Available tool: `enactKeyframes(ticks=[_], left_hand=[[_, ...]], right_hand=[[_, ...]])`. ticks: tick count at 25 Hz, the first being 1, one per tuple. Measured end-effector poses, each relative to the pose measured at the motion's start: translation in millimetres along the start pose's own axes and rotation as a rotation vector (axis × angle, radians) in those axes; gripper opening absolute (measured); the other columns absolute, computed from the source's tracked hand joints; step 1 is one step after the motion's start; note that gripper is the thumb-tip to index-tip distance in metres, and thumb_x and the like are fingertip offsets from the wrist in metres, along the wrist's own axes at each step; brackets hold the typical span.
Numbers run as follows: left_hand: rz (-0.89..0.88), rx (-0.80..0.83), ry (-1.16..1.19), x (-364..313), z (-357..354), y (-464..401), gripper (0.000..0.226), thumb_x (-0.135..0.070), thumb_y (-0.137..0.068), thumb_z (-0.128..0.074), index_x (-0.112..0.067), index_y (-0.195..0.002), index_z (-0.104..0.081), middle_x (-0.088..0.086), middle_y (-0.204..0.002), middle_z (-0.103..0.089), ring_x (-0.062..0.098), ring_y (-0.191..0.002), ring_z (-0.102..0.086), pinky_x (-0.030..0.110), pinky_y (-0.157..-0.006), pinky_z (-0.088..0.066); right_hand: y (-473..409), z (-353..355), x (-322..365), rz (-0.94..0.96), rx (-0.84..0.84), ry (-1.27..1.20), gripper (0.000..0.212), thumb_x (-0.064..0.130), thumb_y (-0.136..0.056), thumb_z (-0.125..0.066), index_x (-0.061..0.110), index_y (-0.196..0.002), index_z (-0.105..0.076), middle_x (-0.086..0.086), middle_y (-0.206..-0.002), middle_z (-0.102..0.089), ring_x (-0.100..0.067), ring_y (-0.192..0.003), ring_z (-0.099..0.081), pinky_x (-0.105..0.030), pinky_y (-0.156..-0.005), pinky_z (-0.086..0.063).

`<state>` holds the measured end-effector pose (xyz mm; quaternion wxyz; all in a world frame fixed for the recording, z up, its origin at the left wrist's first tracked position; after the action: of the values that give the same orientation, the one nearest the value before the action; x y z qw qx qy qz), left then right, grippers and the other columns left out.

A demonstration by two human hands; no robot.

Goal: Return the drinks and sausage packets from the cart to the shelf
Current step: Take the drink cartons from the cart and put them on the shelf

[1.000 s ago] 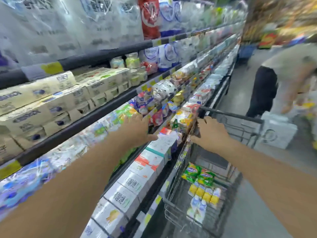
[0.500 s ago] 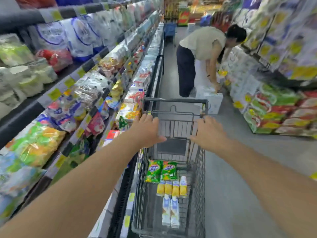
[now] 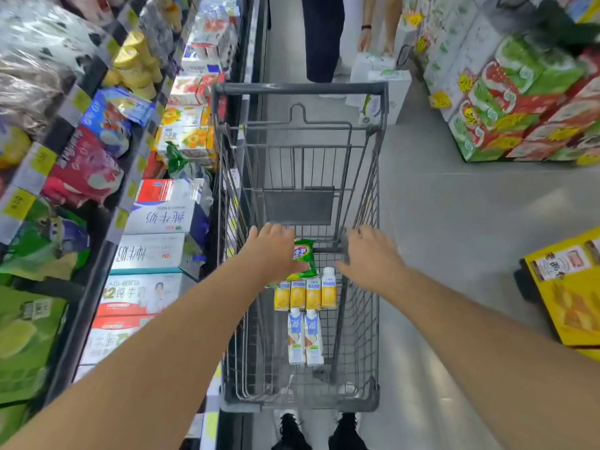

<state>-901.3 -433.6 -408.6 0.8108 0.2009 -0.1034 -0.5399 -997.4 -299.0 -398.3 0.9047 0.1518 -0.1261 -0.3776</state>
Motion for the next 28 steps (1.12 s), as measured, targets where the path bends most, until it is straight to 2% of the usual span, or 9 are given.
enactKeyframes(ticks=[7,13,15,17,20,22,25,27,28], left_hand=[[0.102,0.309,0.136,-2.6,-201.3,-35.0,0.072,-0.063,-0.088,-0.048,-0.009,-0.135,-0.042,0.015,-0.141,-0.046,0.034,-0.131,-0.042,0.050,-0.110,-0.033],[0.204,0.492,0.346,-6.3,-327.8,-51.7,0.078,-0.060,-0.088,-0.053,-0.005,-0.142,-0.035,0.016,-0.144,-0.042,0.035,-0.130,-0.042,0.043,-0.103,-0.040],[0.275,0.519,0.466,-5.1,-356.5,-58.7,0.077,-0.056,-0.089,-0.054,-0.003,-0.142,-0.034,0.017,-0.142,-0.043,0.034,-0.129,-0.044,0.040,-0.100,-0.040],[0.344,0.507,0.663,-8.0,-375.0,-64.4,0.063,-0.043,-0.092,-0.058,-0.002,-0.136,-0.039,0.016,-0.133,-0.048,0.032,-0.121,-0.050,0.036,-0.094,-0.043],[0.434,0.436,0.893,-10.6,-389.0,-72.4,0.014,-0.022,-0.093,-0.061,-0.009,-0.095,-0.056,0.005,-0.086,-0.054,0.017,-0.073,-0.053,0.027,-0.059,-0.042],[0.458,0.411,0.982,-9.5,-395.6,-76.5,0.012,-0.015,-0.090,-0.062,-0.005,-0.086,-0.059,0.005,-0.074,-0.053,0.017,-0.065,-0.048,0.024,-0.052,-0.037],[0.567,0.417,1.135,-3.5,-403.0,-74.5,0.014,-0.012,-0.087,-0.063,-0.001,-0.095,-0.061,0.008,-0.080,-0.059,0.017,-0.065,-0.050,0.023,-0.052,-0.036],[0.644,0.448,1.143,1.3,-409.8,-71.2,0.015,-0.016,-0.087,-0.065,-0.005,-0.083,-0.056,0.006,-0.078,-0.058,0.015,-0.058,-0.048,0.024,-0.049,-0.036],[0.663,0.476,1.112,2.4,-414.5,-70.8,0.021,-0.020,-0.088,-0.065,-0.008,-0.076,-0.053,0.007,-0.081,-0.059,0.015,-0.056,-0.047,0.024,-0.049,-0.036]], right_hand=[[-36.2,-187.9,-2.5,-0.024,0.282,-0.074,0.057,0.045,-0.092,-0.055,0.007,-0.133,-0.047,-0.018,-0.135,-0.048,-0.034,-0.125,-0.047,-0.043,-0.103,-0.039],[-51.5,-323.6,-18.3,-0.283,0.439,-0.368,0.048,0.032,-0.091,-0.060,0.007,-0.130,-0.050,-0.018,-0.131,-0.052,-0.038,-0.120,-0.053,-0.037,-0.090,-0.046],[-56.6,-360.1,-20.7,-0.402,0.485,-0.429,0.043,0.029,-0.091,-0.062,0.003,-0.123,-0.054,-0.020,-0.128,-0.055,-0.038,-0.114,-0.059,-0.035,-0.080,-0.046],[-59.8,-389.7,-18.2,-0.467,0.533,-0.468,0.042,0.030,-0.093,-0.061,0.000,-0.121,-0.056,-0.019,-0.125,-0.056,-0.036,-0.110,-0.061,-0.032,-0.073,-0.044],[-60.4,-415.8,-12.4,-0.495,0.567,-0.558,0.032,0.034,-0.093,-0.062,0.004,-0.103,-0.061,-0.011,-0.095,-0.059,-0.027,-0.080,-0.061,-0.027,-0.060,-0.041],[-60.1,-424.1,-9.5,-0.500,0.558,-0.602,0.026,0.033,-0.093,-0.063,0.007,-0.093,-0.061,-0.007,-0.084,-0.059,-0.022,-0.069,-0.055,-0.026,-0.052,-0.037],[-62.2,-429.6,-10.1,-0.492,0.530,-0.589,0.035,0.035,-0.090,-0.065,0.006,-0.109,-0.061,-0.009,-0.103,-0.067,-0.023,-0.080,-0.060,-0.024,-0.051,-0.036],[-61.3,-428.9,-11.6,-0.490,0.524,-0.555,0.045,0.038,-0.084,-0.070,0.005,-0.113,-0.060,-0.011,-0.109,-0.066,-0.025,-0.088,-0.063,-0.025,-0.053,-0.042],[-60.5,-429.3,-13.6,-0.484,0.532,-0.521,0.050,0.041,-0.081,-0.072,0.005,-0.113,-0.061,-0.013,-0.110,-0.066,-0.027,-0.096,-0.063,-0.028,-0.061,-0.049]])
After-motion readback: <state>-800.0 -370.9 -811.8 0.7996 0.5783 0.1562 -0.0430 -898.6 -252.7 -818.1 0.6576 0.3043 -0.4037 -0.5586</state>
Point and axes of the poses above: each hand's wrist, its own y-axis away from the middle knuckle, its own z-axis out of the back of the hand, x = y × z, the point moved 8 cm from there along -y, towards the middle knuckle
